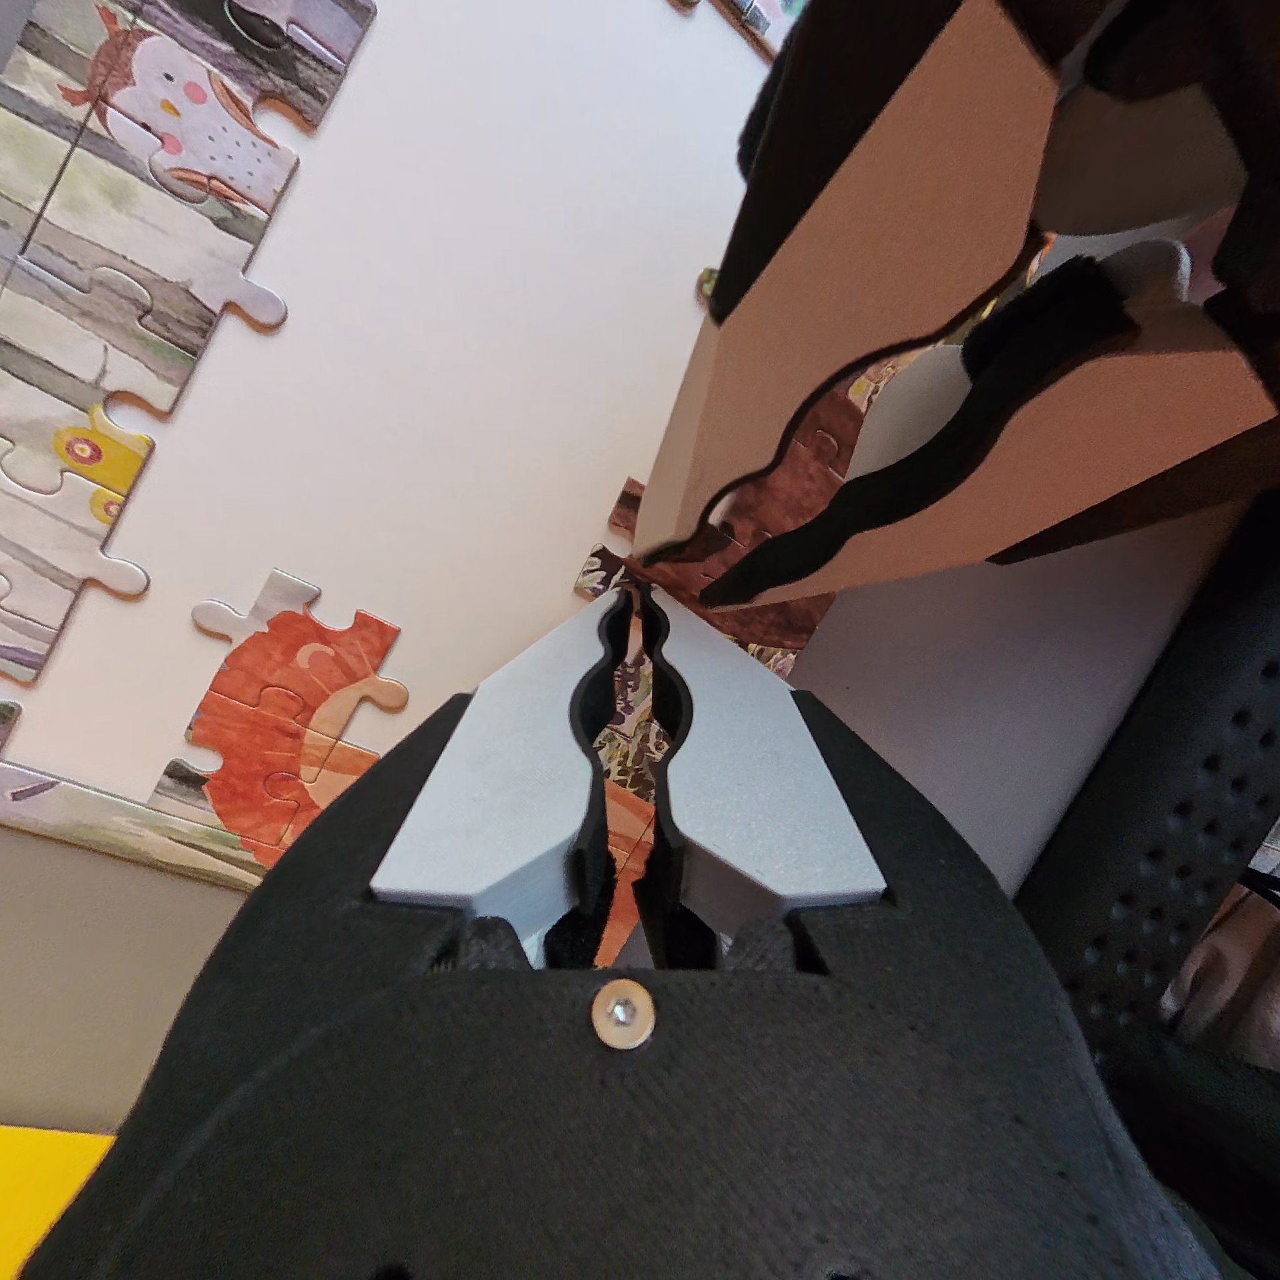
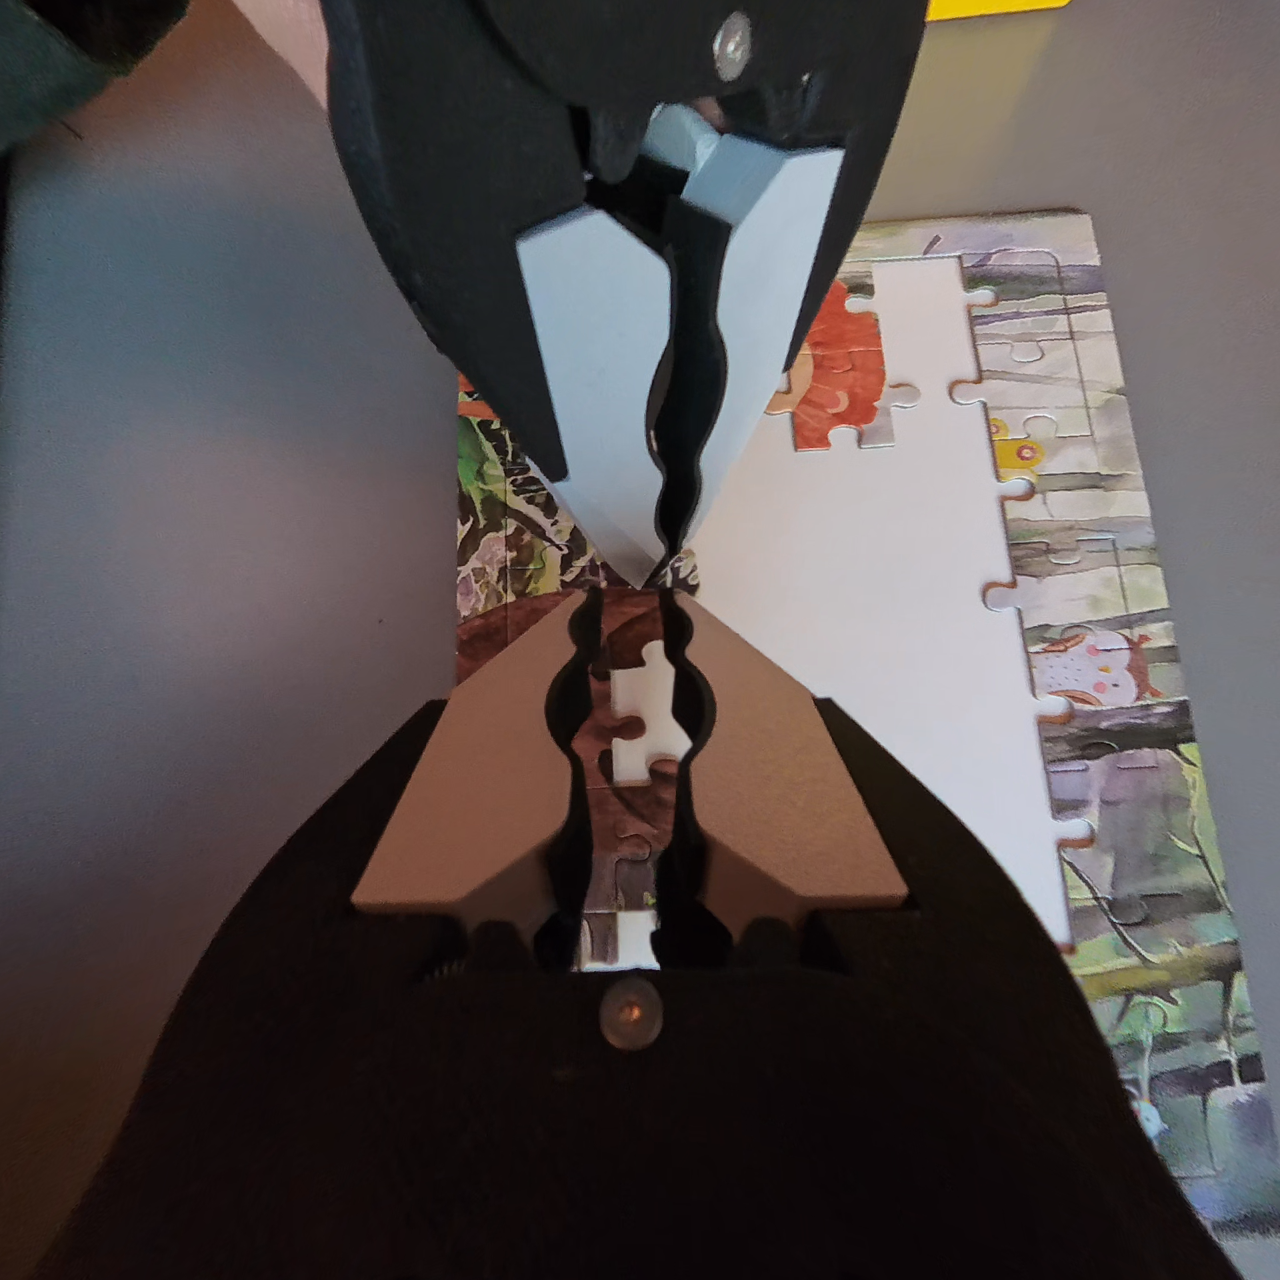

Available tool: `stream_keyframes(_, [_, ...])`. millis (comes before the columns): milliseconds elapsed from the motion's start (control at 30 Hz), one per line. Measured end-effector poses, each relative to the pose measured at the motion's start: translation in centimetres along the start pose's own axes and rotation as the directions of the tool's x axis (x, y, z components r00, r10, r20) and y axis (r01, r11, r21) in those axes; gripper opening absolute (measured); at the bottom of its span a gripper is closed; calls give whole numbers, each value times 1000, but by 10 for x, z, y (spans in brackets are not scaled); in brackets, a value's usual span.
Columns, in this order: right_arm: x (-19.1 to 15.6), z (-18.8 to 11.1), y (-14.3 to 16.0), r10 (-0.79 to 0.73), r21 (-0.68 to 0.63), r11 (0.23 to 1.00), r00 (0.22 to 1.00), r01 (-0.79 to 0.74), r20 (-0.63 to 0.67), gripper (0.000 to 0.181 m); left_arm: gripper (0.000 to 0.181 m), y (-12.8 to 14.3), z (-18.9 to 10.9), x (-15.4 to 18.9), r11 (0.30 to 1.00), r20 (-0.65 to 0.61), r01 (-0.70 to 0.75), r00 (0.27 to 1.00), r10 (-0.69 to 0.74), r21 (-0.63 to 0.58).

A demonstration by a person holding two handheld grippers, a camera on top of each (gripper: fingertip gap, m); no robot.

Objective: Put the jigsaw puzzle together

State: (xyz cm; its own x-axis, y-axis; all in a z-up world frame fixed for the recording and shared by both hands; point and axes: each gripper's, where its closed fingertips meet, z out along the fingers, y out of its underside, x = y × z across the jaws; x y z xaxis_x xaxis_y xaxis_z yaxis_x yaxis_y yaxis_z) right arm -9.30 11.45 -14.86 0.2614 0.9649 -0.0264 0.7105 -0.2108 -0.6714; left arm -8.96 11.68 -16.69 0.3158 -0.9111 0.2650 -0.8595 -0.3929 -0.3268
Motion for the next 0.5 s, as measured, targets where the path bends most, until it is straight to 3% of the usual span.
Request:
stream_keyframes(100, [-6,4,8,-24,-43,999,999,25,35,0,0,-1,0,0,1000,0,-2,1000,2,2])
stream_keyframes(500, [-5,7,9,-21,-50,999,1000,22,8,0,0,-4,2,-2,1000,5,1,1000,-2,20])
